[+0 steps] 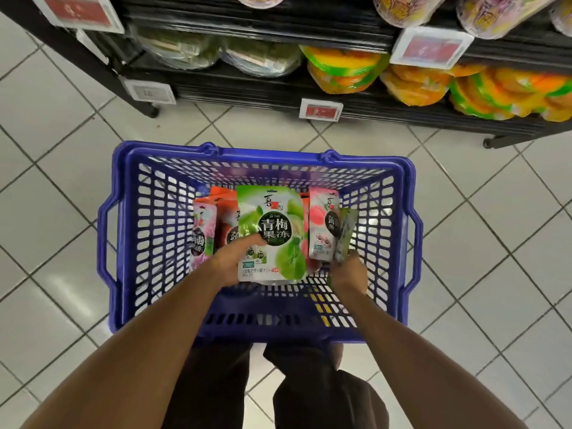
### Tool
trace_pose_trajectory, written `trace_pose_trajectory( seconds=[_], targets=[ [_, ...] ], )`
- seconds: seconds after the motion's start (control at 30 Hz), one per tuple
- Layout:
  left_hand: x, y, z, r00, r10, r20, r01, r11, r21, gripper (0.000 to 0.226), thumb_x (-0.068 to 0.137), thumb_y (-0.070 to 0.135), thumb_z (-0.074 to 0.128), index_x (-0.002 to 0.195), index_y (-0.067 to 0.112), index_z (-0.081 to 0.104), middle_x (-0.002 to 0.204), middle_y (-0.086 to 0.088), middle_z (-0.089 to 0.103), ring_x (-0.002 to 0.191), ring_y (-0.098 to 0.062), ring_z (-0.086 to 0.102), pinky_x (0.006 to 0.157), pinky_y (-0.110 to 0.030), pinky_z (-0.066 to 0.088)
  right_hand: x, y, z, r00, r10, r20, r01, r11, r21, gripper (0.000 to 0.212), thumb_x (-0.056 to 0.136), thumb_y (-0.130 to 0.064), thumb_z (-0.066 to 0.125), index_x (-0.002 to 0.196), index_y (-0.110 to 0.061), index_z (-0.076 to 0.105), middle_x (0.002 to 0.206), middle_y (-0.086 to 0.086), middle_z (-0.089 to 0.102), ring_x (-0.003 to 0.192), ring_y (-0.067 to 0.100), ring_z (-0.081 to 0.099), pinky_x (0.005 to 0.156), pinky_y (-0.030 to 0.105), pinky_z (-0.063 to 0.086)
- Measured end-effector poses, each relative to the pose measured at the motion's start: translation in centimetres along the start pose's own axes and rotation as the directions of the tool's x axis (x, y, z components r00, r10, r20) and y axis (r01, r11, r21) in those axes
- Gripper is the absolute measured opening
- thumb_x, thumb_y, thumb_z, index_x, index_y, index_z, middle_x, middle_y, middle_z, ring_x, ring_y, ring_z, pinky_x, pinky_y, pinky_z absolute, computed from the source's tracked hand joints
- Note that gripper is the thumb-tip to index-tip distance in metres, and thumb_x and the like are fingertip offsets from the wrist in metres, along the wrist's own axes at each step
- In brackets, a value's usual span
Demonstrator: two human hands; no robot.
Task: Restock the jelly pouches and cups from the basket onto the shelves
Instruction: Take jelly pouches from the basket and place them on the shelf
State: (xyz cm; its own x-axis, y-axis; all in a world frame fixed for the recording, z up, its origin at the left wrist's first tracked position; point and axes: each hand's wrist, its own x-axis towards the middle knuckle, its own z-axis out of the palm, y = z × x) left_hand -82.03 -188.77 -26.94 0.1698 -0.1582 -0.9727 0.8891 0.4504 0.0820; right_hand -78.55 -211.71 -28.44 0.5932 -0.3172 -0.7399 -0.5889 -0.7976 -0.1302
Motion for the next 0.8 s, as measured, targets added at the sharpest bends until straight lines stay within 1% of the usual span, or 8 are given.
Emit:
trace_pose_trajectory(
  seconds=[0.07,0.2,0.3,0.47,0.53,0.6,0.67,0.8],
  targets=[
    [-0.2,0.5,-0.4,0.999,0.01,0.034,-0.011,1.0,0.014,0.021,0.085,0.015,0.062,0.105,0.008,0.061,0.087,-0.015,0.071,0.076,-0.034,0.071,0.064,-0.048,0.06,0.6,0.1,-0.3,1.0,0.001,-0.03,-0.002,1.0,-0.015,0.019,0.096,-0.009,0.055,0.113,-0.002,0.061,0.105,0.017,0.07,0.09,0.031,0.066,0.066,0.034,0.05],
    [-0.8,0.3,-0.8,0.998,0.065,-0.003,-0.065,0.997,0.045,0.047,0.088,0.014,0.063,0.132,0.004,0.05,0.111,-0.02,0.064,0.089,-0.034,0.067,0.075,-0.046,0.059,-1.3,-0.5,-1.3,0.992,0.008,-0.129,-0.014,0.999,-0.042,0.02,0.09,-0.015,0.055,0.101,-0.012,0.072,0.092,0.013,0.072,0.081,0.033,0.066,0.06,0.029,0.041],
    [-2.2,-0.3,-0.9,0.989,0.097,-0.108,-0.092,0.994,0.057,0.059,0.086,0.012,0.066,0.139,0.005,0.041,0.119,-0.022,0.061,0.092,-0.035,0.067,0.062,-0.041,0.058,-4.3,-1.0,-2.9,0.973,-0.008,-0.23,0.039,0.99,0.134,0.021,0.09,-0.02,0.055,0.102,-0.015,0.072,0.091,0.012,0.072,0.082,0.034,0.065,0.062,0.028,0.04],
    [-7.8,-0.4,-0.5,0.979,0.104,-0.176,-0.115,0.992,-0.053,0.027,0.085,0.006,0.064,0.111,0.011,0.06,0.077,-0.009,0.074,0.061,-0.023,0.071,0.05,-0.034,0.057,-9.6,-2.4,-7.2,0.976,-0.173,-0.131,0.217,0.825,0.523,0.014,0.094,-0.006,0.051,0.096,-0.01,0.065,0.082,0.004,0.067,0.074,0.021,0.061,0.055,0.014,0.045],
    [-10.9,0.3,-0.4,0.967,0.157,-0.201,-0.172,0.983,-0.06,0.023,0.085,0.003,0.063,0.104,0.015,0.06,0.074,-0.005,0.073,0.064,-0.023,0.07,0.053,-0.034,0.057,-12.0,-3.8,-9.2,0.981,-0.177,-0.081,0.188,0.752,0.632,0.016,0.095,-0.006,0.05,0.102,-0.009,0.064,0.093,0.006,0.069,0.086,0.024,0.063,0.073,0.027,0.051],
    [-14.6,1.4,-0.1,0.948,0.215,-0.233,-0.225,0.974,-0.015,0.024,0.084,0.004,0.065,0.104,0.015,0.058,0.082,-0.003,0.073,0.081,-0.025,0.066,0.069,-0.038,0.056,-14.7,-5.7,-11.6,0.977,-0.212,-0.025,0.165,0.674,0.72,0.021,0.096,-0.006,0.049,0.107,-0.014,0.066,0.101,0.005,0.07,0.093,0.023,0.064,0.083,0.035,0.053],
    [-18.6,2.7,0.3,0.931,0.262,-0.253,-0.26,0.965,0.042,0.023,0.083,0.004,0.068,0.1,0.015,0.056,0.088,-0.001,0.071,0.093,-0.027,0.058,0.08,-0.037,0.047,-17.6,-7.8,-14.1,0.962,-0.271,-0.018,0.186,0.607,0.772,0.025,0.095,-0.006,0.05,0.105,-0.019,0.068,0.1,0.001,0.072,0.09,0.019,0.065,0.081,0.036,0.054],
    [-27.3,4.9,2.2,0.891,0.387,-0.236,-0.372,0.922,0.107,0.017,0.085,-0.005,0.063,0.089,0.012,0.064,0.077,-0.007,0.07,0.077,-0.024,0.065,0.059,-0.024,0.053,-25.5,-12.4,-19.7,0.864,-0.465,-0.192,0.456,0.561,0.691,0.029,0.096,-0.012,0.054,0.086,-0.036,0.067,0.074,-0.019,0.065,0.067,-0.005,0.055,0.064,0.013,0.046]
  ],
)
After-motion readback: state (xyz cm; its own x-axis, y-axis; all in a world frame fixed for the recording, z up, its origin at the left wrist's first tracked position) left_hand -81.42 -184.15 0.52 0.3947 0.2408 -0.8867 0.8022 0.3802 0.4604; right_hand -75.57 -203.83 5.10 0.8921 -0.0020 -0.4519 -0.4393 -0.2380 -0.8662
